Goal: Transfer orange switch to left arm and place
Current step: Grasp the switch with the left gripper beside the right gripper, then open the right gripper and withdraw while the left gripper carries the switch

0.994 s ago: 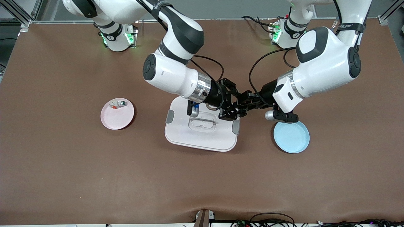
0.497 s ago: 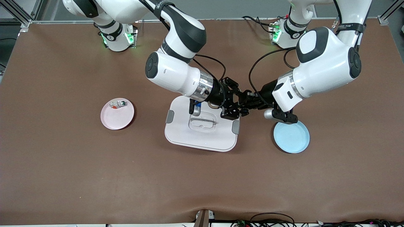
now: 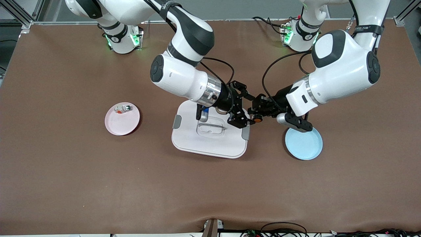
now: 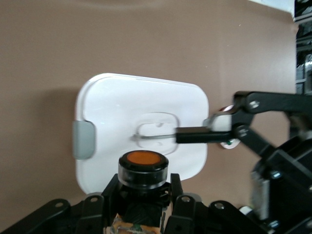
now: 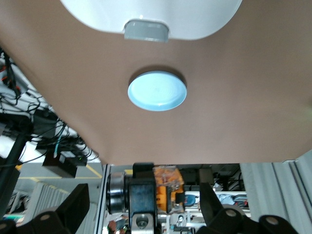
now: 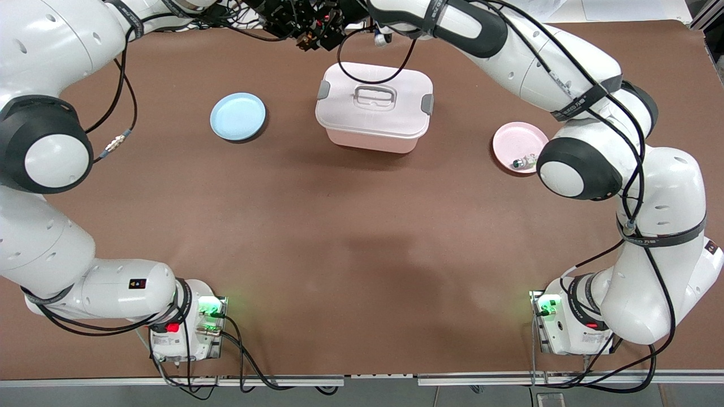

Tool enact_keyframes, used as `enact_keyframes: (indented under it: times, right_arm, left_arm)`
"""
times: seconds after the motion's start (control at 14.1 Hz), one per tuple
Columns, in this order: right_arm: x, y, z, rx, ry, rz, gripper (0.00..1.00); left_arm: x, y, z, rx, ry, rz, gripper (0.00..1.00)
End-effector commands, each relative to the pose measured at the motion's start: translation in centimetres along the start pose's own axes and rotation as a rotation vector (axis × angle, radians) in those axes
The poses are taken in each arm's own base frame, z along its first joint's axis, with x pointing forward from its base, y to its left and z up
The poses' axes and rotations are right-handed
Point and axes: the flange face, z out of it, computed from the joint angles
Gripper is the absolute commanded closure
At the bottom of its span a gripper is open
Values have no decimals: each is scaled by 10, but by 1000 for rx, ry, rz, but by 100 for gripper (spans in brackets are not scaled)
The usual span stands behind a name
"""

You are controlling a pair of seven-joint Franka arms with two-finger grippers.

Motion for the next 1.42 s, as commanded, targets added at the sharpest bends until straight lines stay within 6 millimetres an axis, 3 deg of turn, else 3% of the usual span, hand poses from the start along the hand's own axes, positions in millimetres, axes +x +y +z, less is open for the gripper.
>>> enact_keyframes:
  times: [0.0,0.21,0.5,0.71,0.85,1.14,1.35]
  right_arm:
    - [19,-26,-32,-95,24,-27,0]
    - [42,-47,-83,-235,62,-104,0]
    - [99,-68,-160,-416,86,-267,0]
    - [140,-69,-213,-553,173,-459,0]
    - [157,-62,-243,-655,261,-615,0]
    - [202,-66,-283,-838,353,-873,0]
    - [231,-70,-335,-934,332,-1066,0]
  left_arm:
    - [-1,-10,-6,46,-21,66,100]
    - [-6,-37,-16,153,-104,187,100]
    - [-8,-87,-31,292,-227,416,100]
    - [-8,-121,-39,363,-313,627,100]
    - [-6,-135,-34,407,-370,738,100]
    - [4,-176,-22,410,-414,945,100]
    - [-4,-207,-8,411,-398,1065,100]
